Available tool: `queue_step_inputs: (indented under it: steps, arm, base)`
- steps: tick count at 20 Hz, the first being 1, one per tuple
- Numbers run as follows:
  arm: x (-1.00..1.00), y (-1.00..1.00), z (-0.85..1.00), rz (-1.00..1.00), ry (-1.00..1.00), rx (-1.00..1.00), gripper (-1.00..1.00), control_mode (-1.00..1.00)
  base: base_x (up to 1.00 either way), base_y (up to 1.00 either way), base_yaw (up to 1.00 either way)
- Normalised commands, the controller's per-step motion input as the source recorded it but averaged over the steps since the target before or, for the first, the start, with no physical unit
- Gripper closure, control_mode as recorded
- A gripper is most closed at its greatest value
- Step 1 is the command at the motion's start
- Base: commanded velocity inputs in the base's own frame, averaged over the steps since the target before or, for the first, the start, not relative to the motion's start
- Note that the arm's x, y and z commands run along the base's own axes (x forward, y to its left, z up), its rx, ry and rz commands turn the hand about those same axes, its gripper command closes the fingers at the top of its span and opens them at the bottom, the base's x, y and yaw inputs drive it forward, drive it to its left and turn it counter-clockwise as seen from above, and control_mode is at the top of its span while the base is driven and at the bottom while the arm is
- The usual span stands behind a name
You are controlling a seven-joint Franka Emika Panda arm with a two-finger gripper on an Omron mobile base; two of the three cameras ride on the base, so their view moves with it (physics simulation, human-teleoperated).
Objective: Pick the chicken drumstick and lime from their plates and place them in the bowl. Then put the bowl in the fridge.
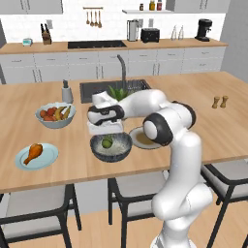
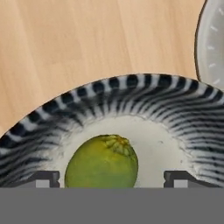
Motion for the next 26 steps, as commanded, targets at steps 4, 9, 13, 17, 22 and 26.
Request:
queue_step_inputs:
  steps: [4,9,13,17,22,26]
  arm:
    - [-0.60,0.03,0.51,0.00,-0.20,0.00,-1.00,-1.00]
    - [-0.99,0.02,1.00,0.01,-0.32,0.01,-1.00,-1.00]
    - [-1.00,0.01,0.96,0.08,-0.20,0.00,-1.00,-1.00]
    - [-0.94,0.54,0.81,0.22,-0.02,0.03,-1.00,-1.00]
    - [-0.71,0.95,-0.03,0.40,-0.01,0.01,-1.00,-1.00]
    - [0.00,1.00,-0.28,0.28,-0.18,0.03,-1.00,-1.00]
  base:
    - [0.00,0.00,0.00]
    - [0.00,0.00,0.00]
    - [0.00,0.00,0.00]
    - [0.00,0.00,0.00]
    - [0.00,0.00,0.00]
    - [0.00,0.00,0.00]
